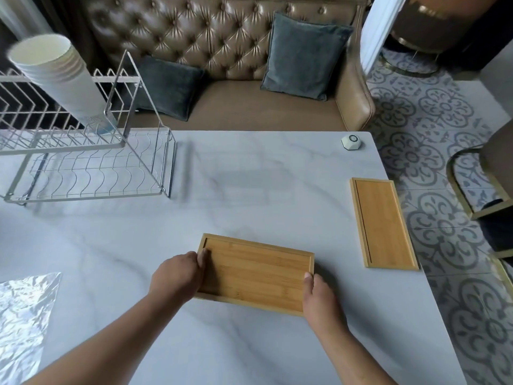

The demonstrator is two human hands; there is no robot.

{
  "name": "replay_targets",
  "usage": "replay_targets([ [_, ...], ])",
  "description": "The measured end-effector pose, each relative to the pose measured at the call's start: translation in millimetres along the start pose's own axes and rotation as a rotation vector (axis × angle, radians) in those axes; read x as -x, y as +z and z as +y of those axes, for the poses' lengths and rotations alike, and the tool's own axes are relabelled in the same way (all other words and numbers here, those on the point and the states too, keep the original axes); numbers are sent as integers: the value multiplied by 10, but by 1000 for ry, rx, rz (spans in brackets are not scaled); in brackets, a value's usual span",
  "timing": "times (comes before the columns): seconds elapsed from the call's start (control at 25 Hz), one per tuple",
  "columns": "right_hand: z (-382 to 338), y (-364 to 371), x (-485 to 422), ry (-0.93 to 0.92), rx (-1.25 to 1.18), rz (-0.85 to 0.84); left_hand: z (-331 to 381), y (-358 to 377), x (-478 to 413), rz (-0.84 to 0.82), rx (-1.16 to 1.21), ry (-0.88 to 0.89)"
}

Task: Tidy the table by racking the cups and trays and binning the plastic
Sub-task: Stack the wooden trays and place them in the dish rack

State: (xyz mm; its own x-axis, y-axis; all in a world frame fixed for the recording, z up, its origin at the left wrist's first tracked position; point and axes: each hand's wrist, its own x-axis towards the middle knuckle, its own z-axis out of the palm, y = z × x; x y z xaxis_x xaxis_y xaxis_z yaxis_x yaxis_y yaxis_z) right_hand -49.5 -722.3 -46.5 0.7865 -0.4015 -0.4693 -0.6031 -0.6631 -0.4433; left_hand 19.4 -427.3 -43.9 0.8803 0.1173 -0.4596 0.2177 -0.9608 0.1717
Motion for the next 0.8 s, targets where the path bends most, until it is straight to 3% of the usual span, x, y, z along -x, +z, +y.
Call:
replay_targets([
  [0.12,34,-101,-23,-26,41,-67,102,-38,1,125,53,-16],
  [0.24,183,-317,-91,-87,-6,-3,539,-110,-57,352,34,180],
  [0.36,487,-613,-255,-67,-24,124,1356,-154,-226,254,-39,426],
  [0.52,1005,-975,-553,81,-42,171,2583,11,-570,64,-165,600],
  [0.8,1486,-1116,-857,131,-133,189,4161,309,-1241,-11,-265,695],
])
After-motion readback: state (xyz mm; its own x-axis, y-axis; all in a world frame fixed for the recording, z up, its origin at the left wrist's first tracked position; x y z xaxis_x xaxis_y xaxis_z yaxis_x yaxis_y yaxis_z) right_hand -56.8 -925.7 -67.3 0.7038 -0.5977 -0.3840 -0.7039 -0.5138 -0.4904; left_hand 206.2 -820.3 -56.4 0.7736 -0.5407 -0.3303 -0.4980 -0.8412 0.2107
